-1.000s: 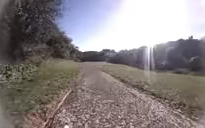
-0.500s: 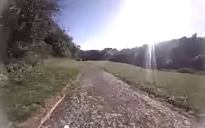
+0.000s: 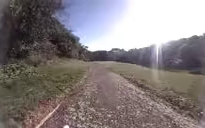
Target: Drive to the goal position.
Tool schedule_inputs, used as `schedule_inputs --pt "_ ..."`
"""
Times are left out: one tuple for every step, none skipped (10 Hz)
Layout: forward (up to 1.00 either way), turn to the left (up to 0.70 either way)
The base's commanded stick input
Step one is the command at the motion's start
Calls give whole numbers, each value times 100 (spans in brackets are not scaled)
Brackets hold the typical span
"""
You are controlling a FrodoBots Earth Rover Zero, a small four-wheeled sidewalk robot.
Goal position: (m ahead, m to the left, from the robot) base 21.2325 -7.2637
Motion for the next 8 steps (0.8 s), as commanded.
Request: schedule_inputs --pt "100 2" --pt "100 2" --pt "100 2" --pt "100 2" --pt "100 2" --pt "100 2" --pt "100 1" --pt "100 1"
